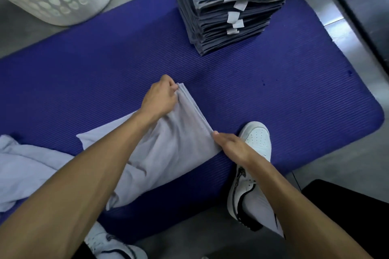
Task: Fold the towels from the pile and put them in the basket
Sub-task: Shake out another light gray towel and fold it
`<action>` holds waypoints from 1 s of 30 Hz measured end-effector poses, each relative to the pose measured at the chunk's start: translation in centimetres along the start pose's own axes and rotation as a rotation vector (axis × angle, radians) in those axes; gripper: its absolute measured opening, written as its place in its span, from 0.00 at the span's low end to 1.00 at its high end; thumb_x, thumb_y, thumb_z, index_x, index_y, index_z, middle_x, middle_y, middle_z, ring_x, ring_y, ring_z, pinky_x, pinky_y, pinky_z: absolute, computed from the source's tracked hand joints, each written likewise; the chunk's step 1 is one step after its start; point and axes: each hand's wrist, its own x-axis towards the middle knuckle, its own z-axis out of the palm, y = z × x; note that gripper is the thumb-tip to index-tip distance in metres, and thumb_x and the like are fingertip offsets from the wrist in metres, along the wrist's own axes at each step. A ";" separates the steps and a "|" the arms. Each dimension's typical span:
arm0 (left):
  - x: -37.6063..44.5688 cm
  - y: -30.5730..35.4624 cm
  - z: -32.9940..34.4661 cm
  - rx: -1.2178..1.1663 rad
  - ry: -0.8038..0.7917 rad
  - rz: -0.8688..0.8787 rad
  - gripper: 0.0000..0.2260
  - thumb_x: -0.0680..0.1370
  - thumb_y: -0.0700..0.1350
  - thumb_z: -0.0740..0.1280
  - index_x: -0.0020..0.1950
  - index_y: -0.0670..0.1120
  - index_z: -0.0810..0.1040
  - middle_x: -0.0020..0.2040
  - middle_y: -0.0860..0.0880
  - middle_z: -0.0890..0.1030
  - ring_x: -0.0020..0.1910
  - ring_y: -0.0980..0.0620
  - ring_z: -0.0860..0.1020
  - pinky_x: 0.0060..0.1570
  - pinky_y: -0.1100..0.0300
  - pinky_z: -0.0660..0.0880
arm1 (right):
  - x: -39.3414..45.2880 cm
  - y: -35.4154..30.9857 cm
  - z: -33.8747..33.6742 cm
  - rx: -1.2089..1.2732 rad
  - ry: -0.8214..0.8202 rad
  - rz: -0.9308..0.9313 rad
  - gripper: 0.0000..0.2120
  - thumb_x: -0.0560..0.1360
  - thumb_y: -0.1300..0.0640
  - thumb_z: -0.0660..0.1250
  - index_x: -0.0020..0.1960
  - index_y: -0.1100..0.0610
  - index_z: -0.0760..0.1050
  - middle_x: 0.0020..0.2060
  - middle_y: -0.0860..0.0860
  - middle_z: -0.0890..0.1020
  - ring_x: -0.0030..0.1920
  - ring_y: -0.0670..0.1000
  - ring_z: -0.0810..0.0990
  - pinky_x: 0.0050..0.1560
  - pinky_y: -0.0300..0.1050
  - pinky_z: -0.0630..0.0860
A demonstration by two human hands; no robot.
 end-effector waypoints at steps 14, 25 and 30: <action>-18.4 -2.2 -12.9 -0.266 0.291 -0.004 0.05 0.83 0.44 0.58 0.50 0.45 0.71 0.41 0.51 0.77 0.40 0.52 0.74 0.39 0.56 0.71 | -8.4 -7.8 1.4 -0.813 0.130 -0.490 0.12 0.80 0.53 0.60 0.37 0.48 0.69 0.40 0.44 0.70 0.43 0.49 0.73 0.51 0.48 0.74; -26.9 -2.7 -16.8 -0.362 0.494 0.005 0.06 0.83 0.45 0.59 0.48 0.48 0.72 0.38 0.50 0.76 0.32 0.57 0.71 0.31 0.67 0.68 | -11.1 -6.0 6.2 -0.568 0.481 -0.798 0.06 0.78 0.54 0.70 0.48 0.57 0.81 0.55 0.46 0.69 0.51 0.44 0.72 0.49 0.31 0.69; -28.6 -3.1 -17.8 -0.377 0.480 0.046 0.04 0.82 0.44 0.62 0.50 0.50 0.76 0.29 0.56 0.77 0.29 0.59 0.72 0.33 0.65 0.69 | -13.1 -9.5 5.0 -0.662 0.426 -0.737 0.11 0.80 0.54 0.65 0.41 0.58 0.75 0.33 0.51 0.79 0.37 0.54 0.77 0.40 0.55 0.76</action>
